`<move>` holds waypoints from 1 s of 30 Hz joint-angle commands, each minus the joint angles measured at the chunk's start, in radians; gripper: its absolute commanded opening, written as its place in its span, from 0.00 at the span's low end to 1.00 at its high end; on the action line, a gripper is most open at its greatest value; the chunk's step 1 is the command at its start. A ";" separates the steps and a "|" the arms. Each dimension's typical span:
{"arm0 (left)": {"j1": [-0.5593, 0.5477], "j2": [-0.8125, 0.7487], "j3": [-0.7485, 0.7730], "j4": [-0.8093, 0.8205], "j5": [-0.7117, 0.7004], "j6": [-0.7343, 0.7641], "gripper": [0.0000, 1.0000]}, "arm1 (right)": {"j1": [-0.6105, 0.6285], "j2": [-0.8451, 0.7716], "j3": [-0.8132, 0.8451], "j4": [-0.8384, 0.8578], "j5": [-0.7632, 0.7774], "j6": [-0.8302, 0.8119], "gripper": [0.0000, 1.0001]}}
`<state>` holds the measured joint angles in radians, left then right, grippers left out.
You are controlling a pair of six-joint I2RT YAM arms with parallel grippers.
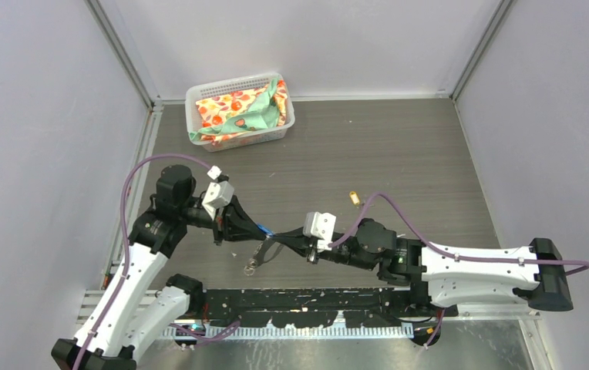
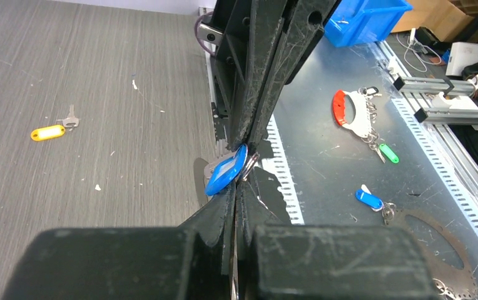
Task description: Put the keys on the keyring
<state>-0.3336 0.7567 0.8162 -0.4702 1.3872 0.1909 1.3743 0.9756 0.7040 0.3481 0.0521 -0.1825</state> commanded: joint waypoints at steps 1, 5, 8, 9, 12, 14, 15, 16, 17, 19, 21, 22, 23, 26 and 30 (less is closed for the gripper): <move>-0.002 -0.023 0.006 0.093 0.006 -0.064 0.00 | 0.029 -0.022 0.026 -0.018 0.077 -0.047 0.01; -0.002 -0.038 0.003 0.094 0.003 -0.072 0.00 | 0.039 -0.051 0.012 -0.033 0.084 -0.037 0.01; -0.002 -0.036 0.007 0.095 0.010 -0.081 0.00 | 0.050 -0.067 0.000 -0.043 0.085 -0.034 0.01; -0.002 -0.035 0.010 0.096 0.011 -0.087 0.00 | 0.053 -0.068 -0.001 -0.048 0.090 -0.033 0.01; -0.002 -0.030 0.014 0.108 0.010 -0.110 0.00 | 0.077 -0.067 0.002 -0.053 0.112 -0.054 0.01; -0.002 -0.026 0.017 0.110 0.004 -0.119 0.00 | 0.090 -0.055 0.012 -0.054 0.128 -0.077 0.01; -0.002 -0.024 0.017 0.121 -0.002 -0.132 0.00 | 0.096 -0.042 0.020 -0.062 0.137 -0.088 0.01; -0.002 -0.023 0.017 0.138 -0.009 -0.154 0.00 | 0.105 -0.029 0.031 -0.067 0.147 -0.100 0.01; -0.002 -0.022 0.015 0.158 -0.014 -0.177 0.00 | 0.114 -0.017 0.040 -0.078 0.161 -0.113 0.01; -0.002 -0.024 0.012 0.190 -0.019 -0.220 0.00 | 0.143 0.011 0.057 -0.090 0.197 -0.151 0.01; -0.002 -0.031 0.007 0.209 -0.025 -0.244 0.00 | 0.175 0.034 0.068 -0.093 0.248 -0.191 0.01; -0.002 -0.035 0.005 0.212 -0.027 -0.250 0.00 | 0.190 0.044 0.071 -0.090 0.286 -0.211 0.01; -0.003 -0.039 0.002 0.214 -0.029 -0.254 0.00 | 0.204 0.054 0.073 -0.080 0.327 -0.226 0.01; -0.002 -0.050 -0.009 0.213 -0.032 -0.258 0.00 | 0.221 0.059 0.066 -0.036 0.418 -0.234 0.01; -0.002 -0.051 -0.012 0.214 -0.029 -0.259 0.00 | 0.221 0.037 0.053 -0.050 0.500 -0.179 0.01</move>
<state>-0.3340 0.7170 0.8097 -0.3126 1.3548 -0.0414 1.5951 1.0470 0.7364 0.2615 0.4156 -0.3798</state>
